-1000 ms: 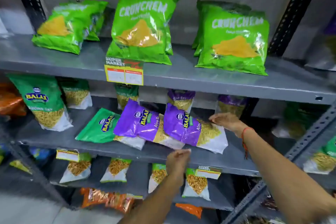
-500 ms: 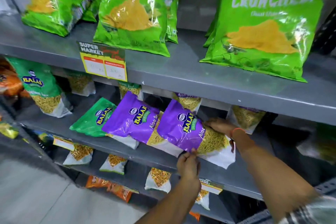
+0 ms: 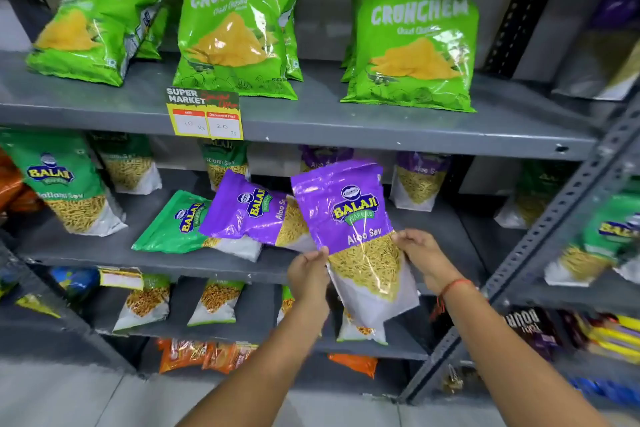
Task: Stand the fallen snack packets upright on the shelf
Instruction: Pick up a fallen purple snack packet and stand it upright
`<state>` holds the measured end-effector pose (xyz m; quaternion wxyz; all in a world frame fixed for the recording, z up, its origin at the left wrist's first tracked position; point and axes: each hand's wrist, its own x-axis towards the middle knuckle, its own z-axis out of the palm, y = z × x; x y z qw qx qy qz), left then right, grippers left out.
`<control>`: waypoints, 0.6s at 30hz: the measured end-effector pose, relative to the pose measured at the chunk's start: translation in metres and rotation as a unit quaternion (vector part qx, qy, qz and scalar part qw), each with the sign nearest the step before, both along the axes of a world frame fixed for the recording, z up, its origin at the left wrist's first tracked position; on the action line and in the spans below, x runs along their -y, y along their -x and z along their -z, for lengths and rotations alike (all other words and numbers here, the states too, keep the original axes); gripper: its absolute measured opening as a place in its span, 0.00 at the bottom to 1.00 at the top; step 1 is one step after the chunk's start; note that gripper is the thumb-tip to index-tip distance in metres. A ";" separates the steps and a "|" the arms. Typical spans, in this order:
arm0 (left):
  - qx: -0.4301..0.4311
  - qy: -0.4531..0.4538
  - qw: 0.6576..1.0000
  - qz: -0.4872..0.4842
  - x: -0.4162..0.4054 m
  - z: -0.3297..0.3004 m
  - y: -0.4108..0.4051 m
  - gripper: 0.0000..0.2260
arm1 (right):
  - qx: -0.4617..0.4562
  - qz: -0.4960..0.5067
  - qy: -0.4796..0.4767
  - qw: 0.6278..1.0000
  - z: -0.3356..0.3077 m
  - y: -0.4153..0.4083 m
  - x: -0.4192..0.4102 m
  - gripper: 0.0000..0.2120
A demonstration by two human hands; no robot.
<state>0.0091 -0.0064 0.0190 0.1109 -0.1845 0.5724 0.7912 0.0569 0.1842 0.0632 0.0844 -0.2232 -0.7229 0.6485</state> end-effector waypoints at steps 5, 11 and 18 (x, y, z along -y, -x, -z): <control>-0.088 0.025 0.995 0.030 0.045 -0.049 -0.036 0.09 | -0.078 0.030 -0.002 0.996 -0.024 -0.075 0.051 0.09; -0.155 0.006 0.985 0.077 0.076 -0.085 -0.068 0.04 | -0.134 0.040 0.026 0.990 -0.049 -0.125 0.082 0.06; -0.157 0.020 0.983 0.091 0.065 -0.075 -0.067 0.03 | -0.125 0.061 0.014 0.990 -0.032 -0.122 0.071 0.09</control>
